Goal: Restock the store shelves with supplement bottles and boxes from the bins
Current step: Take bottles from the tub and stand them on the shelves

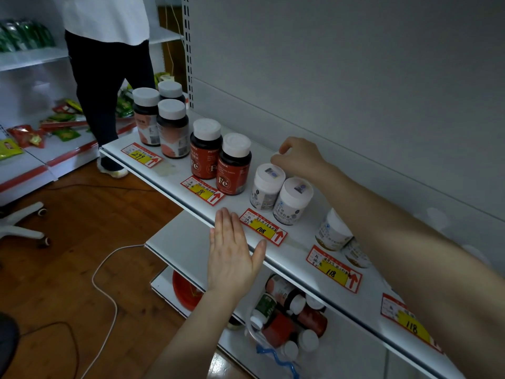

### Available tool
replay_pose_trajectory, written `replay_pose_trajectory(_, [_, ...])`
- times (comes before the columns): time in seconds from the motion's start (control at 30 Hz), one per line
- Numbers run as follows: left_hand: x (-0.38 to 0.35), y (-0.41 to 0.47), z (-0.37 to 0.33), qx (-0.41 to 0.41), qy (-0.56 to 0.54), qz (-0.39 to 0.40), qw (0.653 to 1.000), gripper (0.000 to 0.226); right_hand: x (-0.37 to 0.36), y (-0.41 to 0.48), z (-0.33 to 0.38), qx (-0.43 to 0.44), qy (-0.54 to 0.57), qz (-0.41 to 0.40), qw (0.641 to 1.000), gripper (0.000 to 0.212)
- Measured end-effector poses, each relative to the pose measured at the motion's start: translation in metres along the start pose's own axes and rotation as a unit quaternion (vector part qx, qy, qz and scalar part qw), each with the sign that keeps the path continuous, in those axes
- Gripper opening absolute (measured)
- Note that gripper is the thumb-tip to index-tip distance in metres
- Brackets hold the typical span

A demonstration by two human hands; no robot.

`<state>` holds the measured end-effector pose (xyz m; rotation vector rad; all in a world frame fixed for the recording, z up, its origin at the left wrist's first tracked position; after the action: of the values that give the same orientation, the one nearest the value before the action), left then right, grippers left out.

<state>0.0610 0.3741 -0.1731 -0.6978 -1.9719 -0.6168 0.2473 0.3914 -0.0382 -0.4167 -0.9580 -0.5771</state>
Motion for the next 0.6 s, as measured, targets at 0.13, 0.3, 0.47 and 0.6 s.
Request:
replay_pose_trajectory(0.13, [0.000,0.000,-0.001,0.002,0.002,0.004,1.000,0.089,0.000,-0.002,-0.004,-0.004,-0.007,0.004,1.000,0.030])
replay_pose_trajectory(0.3, [0.002,0.001,0.000,0.003,0.009,0.011,1.000,0.092,0.002,-0.011,-0.013,0.009,-0.012,-0.046,0.999,0.034])
replay_pose_trajectory(0.47, [0.011,0.000,-0.003,0.002,0.035,0.043,0.998,0.097,0.010,-0.032,-0.028,0.043,-0.029,-0.078,0.996,0.033])
replay_pose_trajectory(0.6, [0.025,-0.010,-0.007,-0.007,0.041,0.067,0.997,0.086,0.021,-0.053,-0.033,0.052,-0.044,-0.107,0.992,0.033])
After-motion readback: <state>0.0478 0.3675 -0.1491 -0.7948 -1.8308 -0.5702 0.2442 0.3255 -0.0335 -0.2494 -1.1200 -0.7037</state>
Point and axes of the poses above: each hand's wrist, its own y-axis towards the middle knuckle, its own x-axis out of the back of the hand, z = x × y, the point moved 1 cm from there along y, towards the middle knuckle, and after that the axes turned 5 degrees about z, right-handed, at the moved point
